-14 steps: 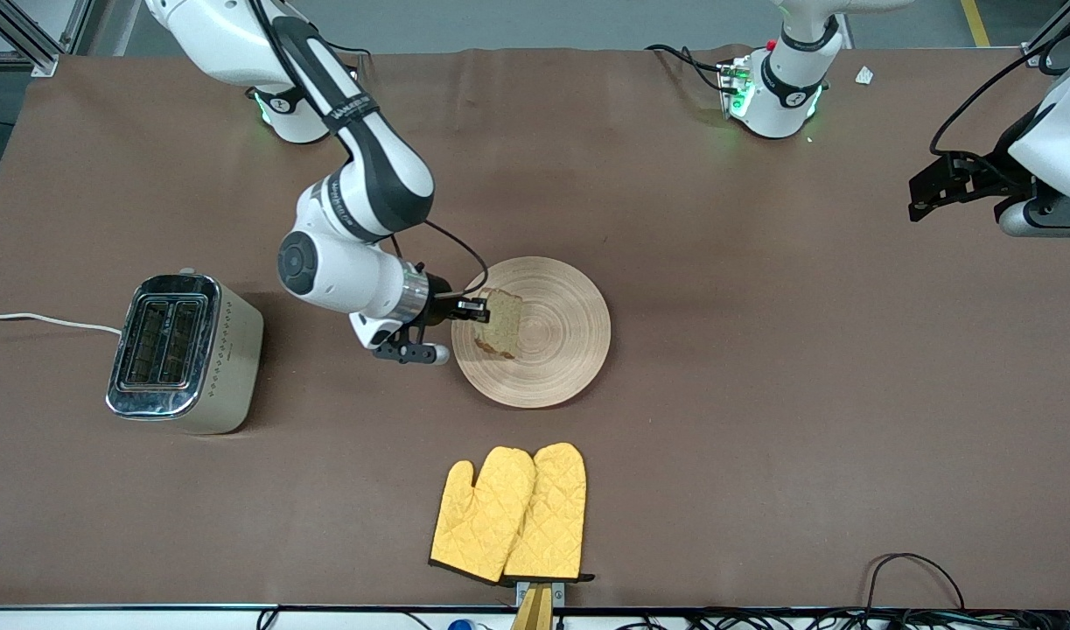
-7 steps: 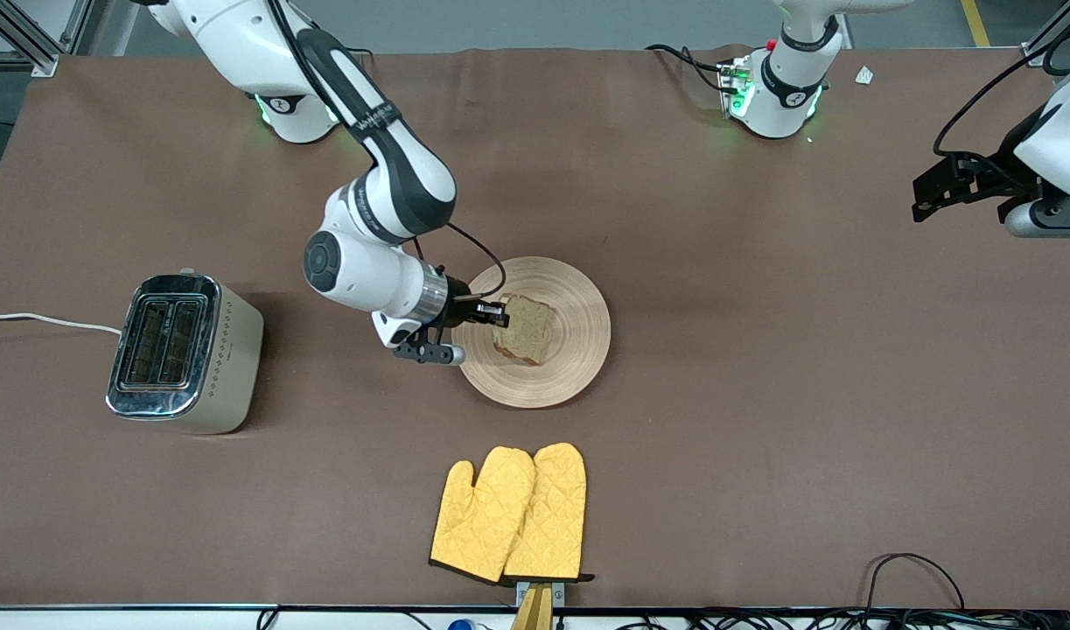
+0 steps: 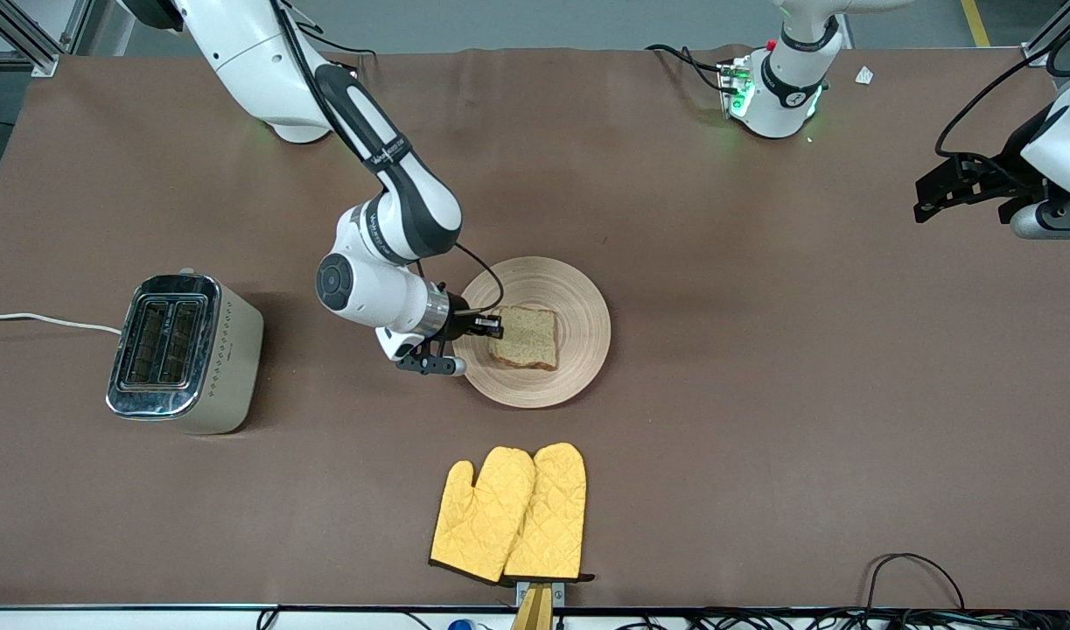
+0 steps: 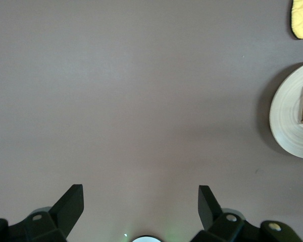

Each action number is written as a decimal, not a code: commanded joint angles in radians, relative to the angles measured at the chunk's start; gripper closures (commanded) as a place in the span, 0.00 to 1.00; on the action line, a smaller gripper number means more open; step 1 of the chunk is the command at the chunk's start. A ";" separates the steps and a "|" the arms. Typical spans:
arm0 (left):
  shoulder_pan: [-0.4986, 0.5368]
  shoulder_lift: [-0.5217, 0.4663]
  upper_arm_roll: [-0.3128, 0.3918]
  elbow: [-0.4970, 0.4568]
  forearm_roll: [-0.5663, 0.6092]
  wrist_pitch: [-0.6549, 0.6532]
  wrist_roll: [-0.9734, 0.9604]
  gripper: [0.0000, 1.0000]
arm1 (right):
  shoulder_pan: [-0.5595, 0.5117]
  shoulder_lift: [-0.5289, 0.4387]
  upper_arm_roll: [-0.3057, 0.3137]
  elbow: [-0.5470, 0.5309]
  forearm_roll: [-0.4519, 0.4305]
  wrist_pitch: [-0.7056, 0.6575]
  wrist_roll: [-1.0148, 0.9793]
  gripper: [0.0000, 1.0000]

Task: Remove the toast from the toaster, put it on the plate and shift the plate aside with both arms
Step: 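Carry the toast over the wooden plate and lower it with the right gripper, then release the toast and withdraw the right gripper while the left gripper approaches the plate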

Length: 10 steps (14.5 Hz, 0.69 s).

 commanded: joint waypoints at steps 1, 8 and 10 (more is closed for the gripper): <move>0.005 0.038 -0.001 0.005 -0.037 0.028 0.016 0.00 | -0.037 -0.010 0.009 -0.068 0.024 0.008 -0.089 0.99; 0.028 0.185 -0.001 0.006 -0.175 0.100 0.024 0.00 | -0.115 -0.016 0.001 -0.024 0.026 -0.183 -0.079 0.23; 0.046 0.262 -0.001 0.005 -0.297 0.135 0.080 0.00 | -0.141 -0.041 0.000 -0.018 0.016 -0.248 -0.081 0.14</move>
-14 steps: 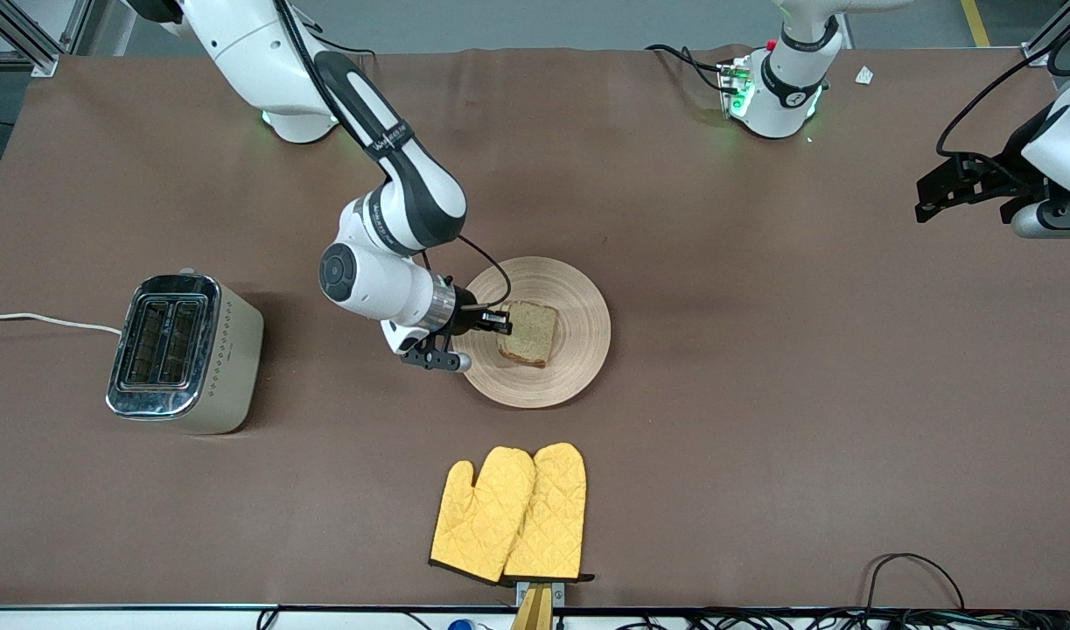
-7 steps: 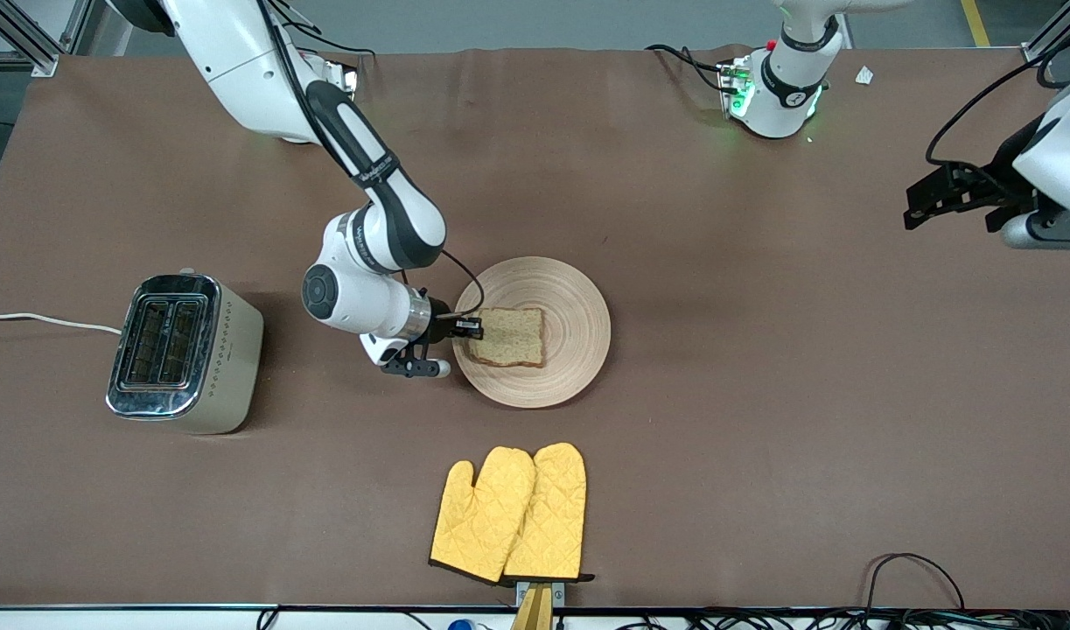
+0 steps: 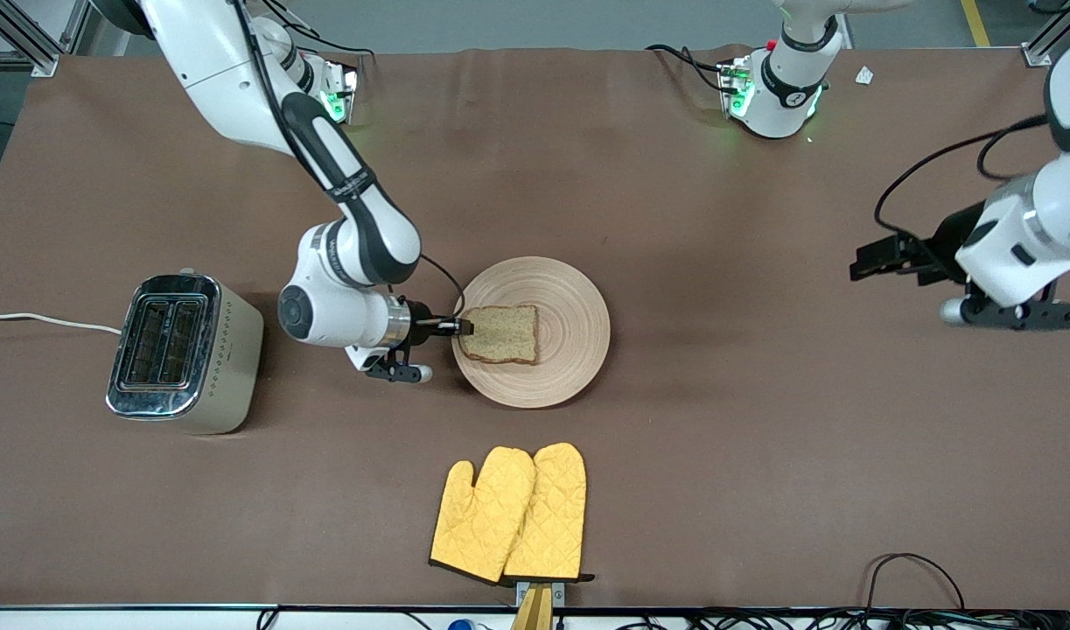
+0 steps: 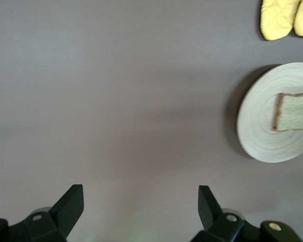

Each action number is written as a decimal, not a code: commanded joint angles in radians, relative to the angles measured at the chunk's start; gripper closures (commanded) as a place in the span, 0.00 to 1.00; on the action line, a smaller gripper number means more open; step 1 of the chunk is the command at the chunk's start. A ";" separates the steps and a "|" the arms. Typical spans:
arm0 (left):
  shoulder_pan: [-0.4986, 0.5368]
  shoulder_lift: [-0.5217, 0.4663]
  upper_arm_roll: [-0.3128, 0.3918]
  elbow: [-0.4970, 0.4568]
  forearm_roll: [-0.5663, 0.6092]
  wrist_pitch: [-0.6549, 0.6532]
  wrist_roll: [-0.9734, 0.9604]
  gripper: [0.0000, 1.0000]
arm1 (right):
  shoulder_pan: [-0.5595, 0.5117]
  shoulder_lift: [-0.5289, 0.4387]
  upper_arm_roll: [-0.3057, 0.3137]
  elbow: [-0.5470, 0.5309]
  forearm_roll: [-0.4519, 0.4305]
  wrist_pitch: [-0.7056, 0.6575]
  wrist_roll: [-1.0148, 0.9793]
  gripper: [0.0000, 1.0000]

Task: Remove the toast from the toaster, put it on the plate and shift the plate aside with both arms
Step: 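Release the toast and withdraw the right gripper while the left gripper approaches the plate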

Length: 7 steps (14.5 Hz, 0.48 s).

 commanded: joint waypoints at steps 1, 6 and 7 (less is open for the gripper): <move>0.061 0.121 -0.002 0.012 -0.187 0.060 0.130 0.00 | -0.053 -0.052 0.002 -0.005 0.012 -0.092 -0.020 0.12; 0.074 0.291 -0.009 0.005 -0.372 0.167 0.353 0.00 | -0.067 -0.168 -0.065 0.004 -0.182 -0.223 0.056 0.00; 0.069 0.320 -0.012 0.005 -0.427 0.178 0.384 0.01 | -0.078 -0.205 -0.082 0.026 -0.246 -0.275 0.078 0.00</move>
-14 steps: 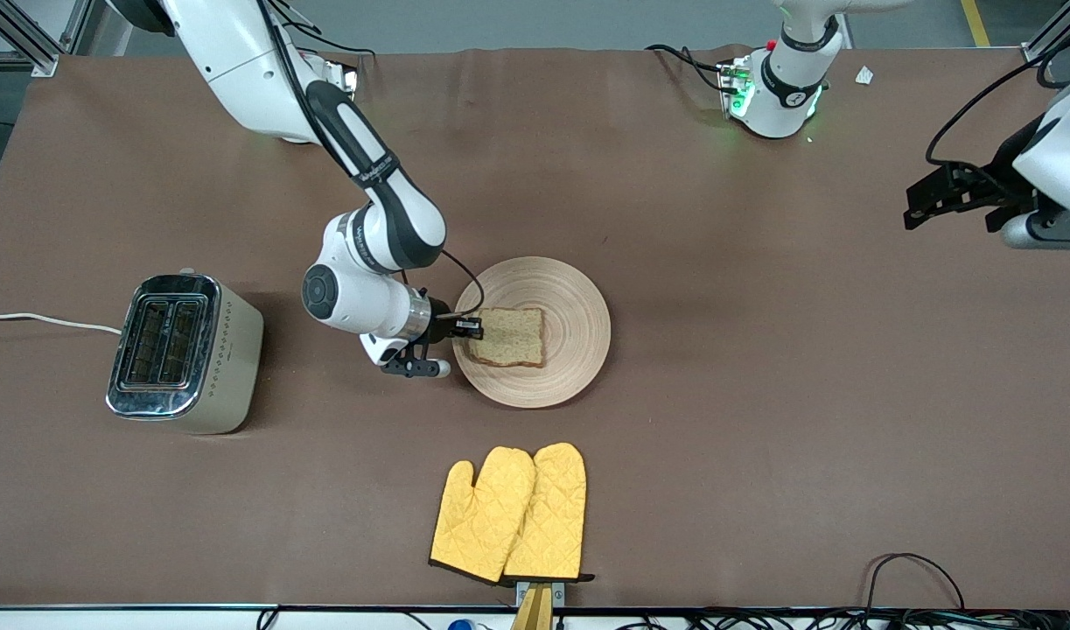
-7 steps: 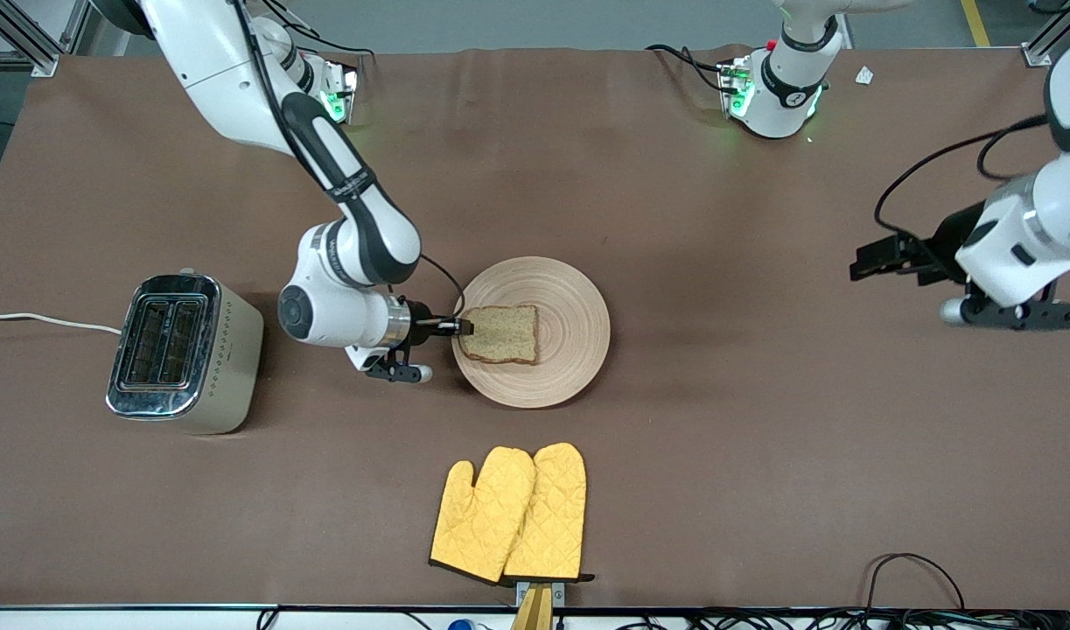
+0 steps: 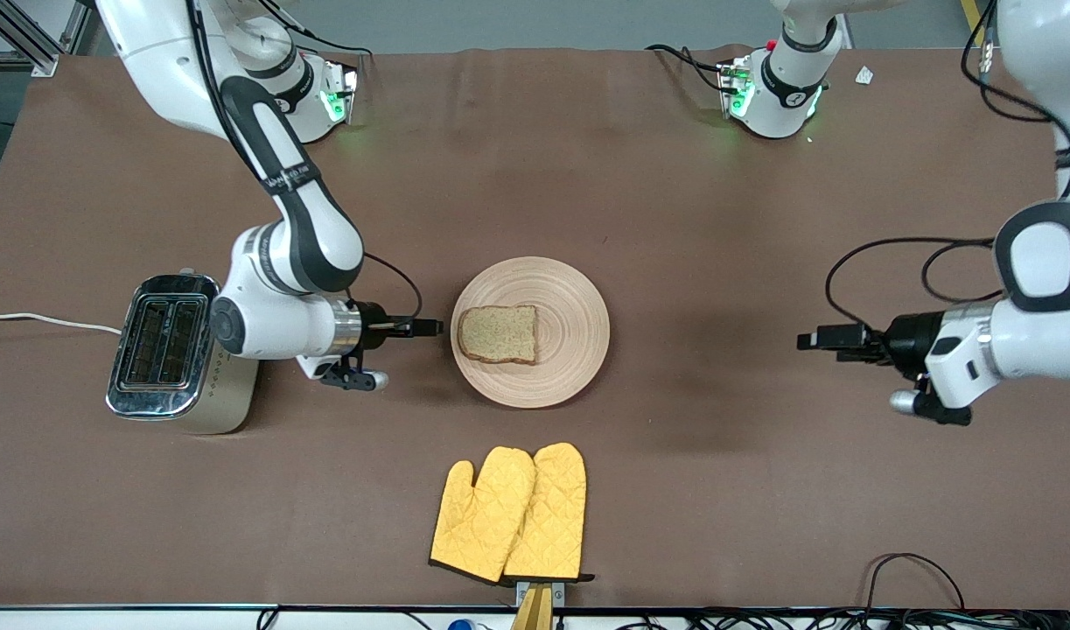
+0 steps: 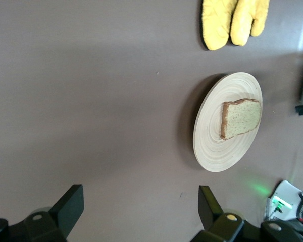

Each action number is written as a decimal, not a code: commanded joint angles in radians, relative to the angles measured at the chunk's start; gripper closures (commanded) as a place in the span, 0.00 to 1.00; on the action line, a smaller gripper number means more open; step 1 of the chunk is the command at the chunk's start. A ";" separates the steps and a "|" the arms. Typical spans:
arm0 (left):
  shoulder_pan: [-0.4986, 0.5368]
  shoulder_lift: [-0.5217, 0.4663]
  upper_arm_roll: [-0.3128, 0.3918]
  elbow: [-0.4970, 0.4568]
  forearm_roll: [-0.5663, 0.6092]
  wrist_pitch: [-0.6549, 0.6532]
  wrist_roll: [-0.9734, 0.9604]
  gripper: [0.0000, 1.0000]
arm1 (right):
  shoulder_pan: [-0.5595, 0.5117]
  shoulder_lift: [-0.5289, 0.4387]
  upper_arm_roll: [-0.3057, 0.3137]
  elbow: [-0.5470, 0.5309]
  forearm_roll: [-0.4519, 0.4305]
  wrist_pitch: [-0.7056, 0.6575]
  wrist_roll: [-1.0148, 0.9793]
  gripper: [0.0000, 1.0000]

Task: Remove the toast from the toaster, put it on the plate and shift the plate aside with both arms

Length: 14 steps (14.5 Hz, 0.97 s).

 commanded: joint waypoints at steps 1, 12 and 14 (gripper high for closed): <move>-0.019 0.063 -0.010 0.015 -0.122 0.033 0.078 0.03 | -0.033 -0.126 -0.041 0.034 -0.140 -0.159 0.058 0.00; -0.185 0.197 -0.059 -0.252 -0.681 0.269 0.531 0.24 | -0.231 -0.389 -0.135 0.315 -0.492 -0.547 -0.071 0.00; -0.200 0.235 -0.063 -0.251 -0.699 0.303 0.597 0.32 | -0.231 -0.403 -0.133 0.358 -0.529 -0.606 -0.051 0.00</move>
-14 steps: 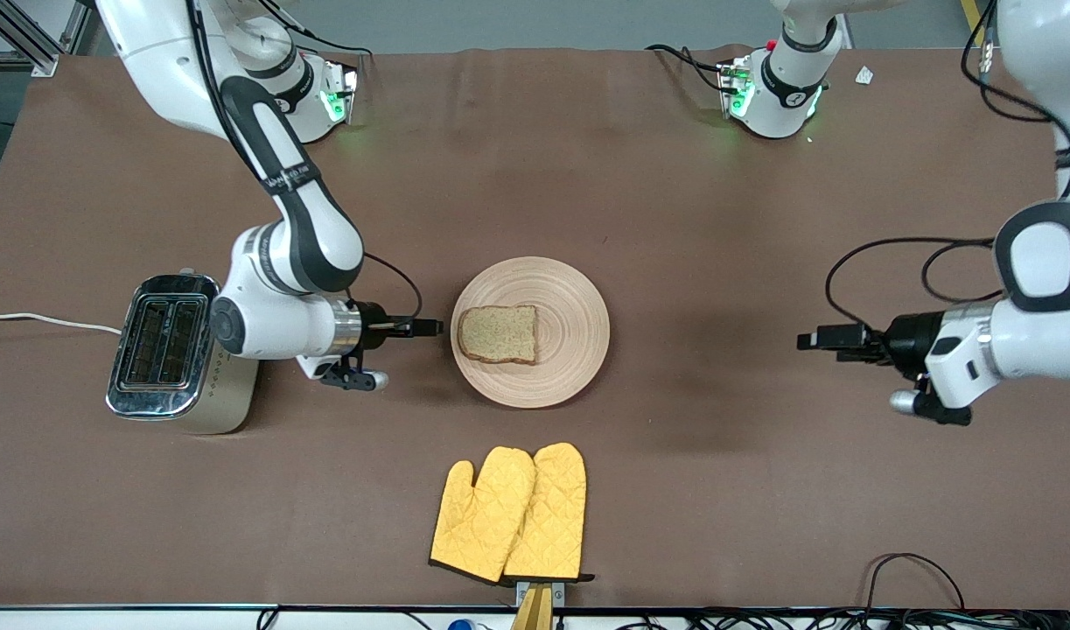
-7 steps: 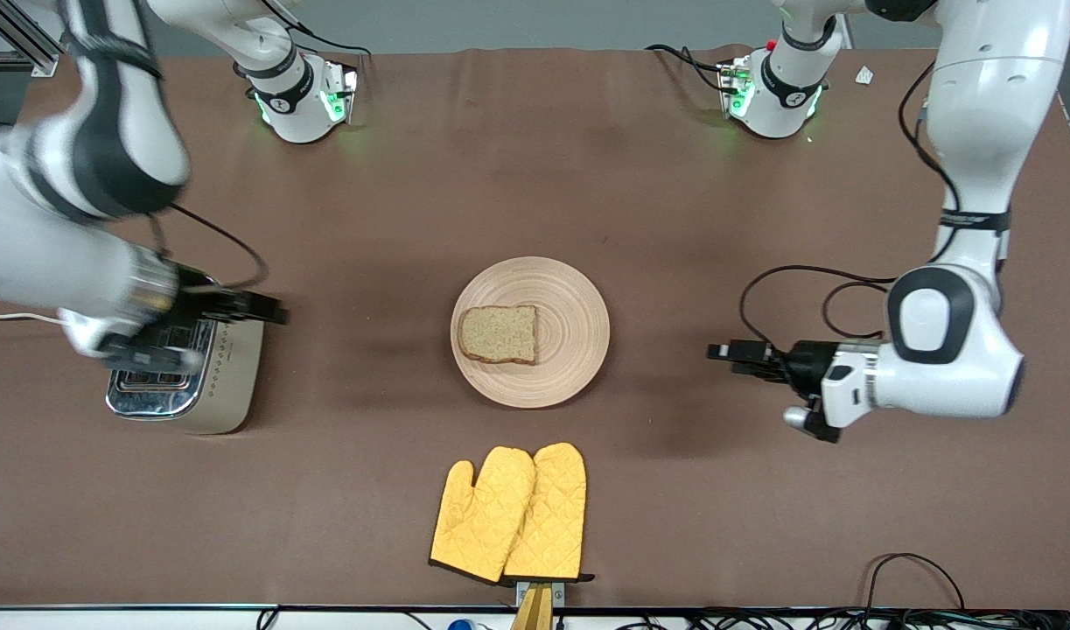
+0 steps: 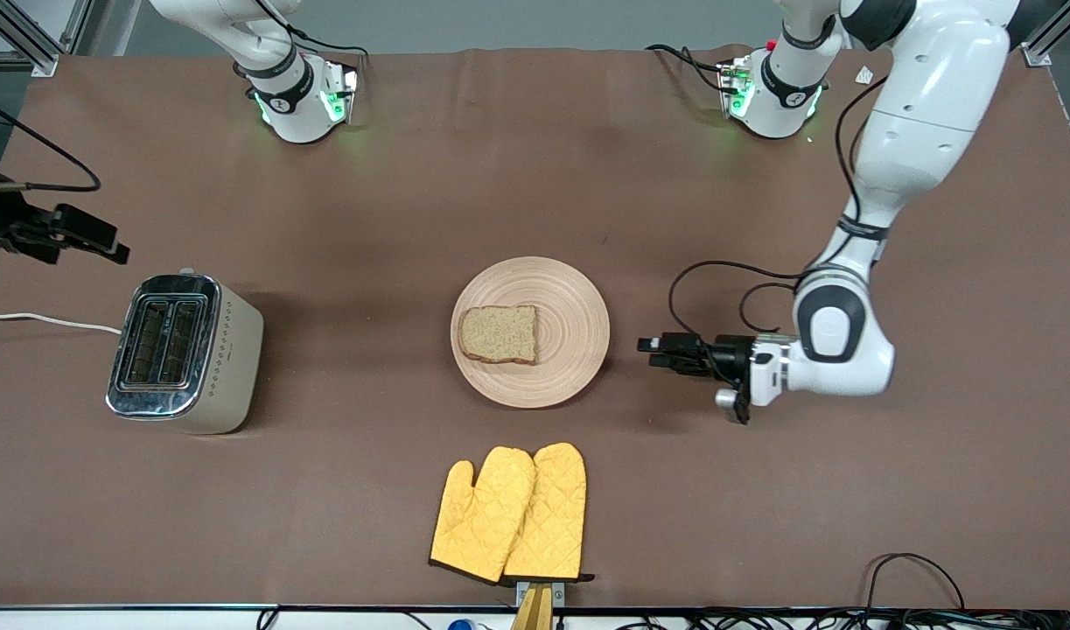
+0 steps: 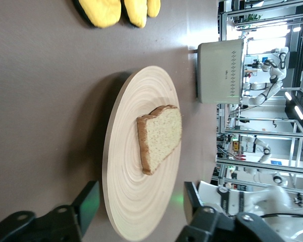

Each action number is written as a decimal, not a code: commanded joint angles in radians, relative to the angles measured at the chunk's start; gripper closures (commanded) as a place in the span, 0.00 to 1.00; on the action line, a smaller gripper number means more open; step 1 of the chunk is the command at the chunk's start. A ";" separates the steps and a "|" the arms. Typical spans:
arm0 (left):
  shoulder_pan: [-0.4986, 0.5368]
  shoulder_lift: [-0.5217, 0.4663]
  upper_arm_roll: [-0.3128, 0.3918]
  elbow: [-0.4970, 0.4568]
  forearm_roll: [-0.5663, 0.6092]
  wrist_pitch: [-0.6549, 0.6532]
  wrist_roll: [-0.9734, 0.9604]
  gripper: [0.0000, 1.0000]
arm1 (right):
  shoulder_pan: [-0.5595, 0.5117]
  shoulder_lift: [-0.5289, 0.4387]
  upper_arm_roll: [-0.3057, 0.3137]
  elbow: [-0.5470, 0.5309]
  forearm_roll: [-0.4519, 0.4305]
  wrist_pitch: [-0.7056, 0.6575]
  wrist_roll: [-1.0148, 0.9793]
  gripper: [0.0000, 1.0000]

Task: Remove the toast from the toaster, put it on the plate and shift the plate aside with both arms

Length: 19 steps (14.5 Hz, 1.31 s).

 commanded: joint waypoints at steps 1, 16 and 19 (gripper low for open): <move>-0.021 0.026 -0.006 -0.013 -0.060 0.045 0.072 0.34 | -0.008 -0.013 0.013 0.058 -0.051 -0.071 0.039 0.00; -0.092 0.110 -0.006 -0.012 -0.115 0.120 0.057 0.71 | -0.235 -0.196 0.248 -0.144 -0.111 -0.021 0.034 0.00; -0.095 0.110 -0.006 -0.011 -0.126 0.122 0.054 0.83 | -0.224 -0.194 0.257 -0.140 -0.088 -0.024 0.047 0.00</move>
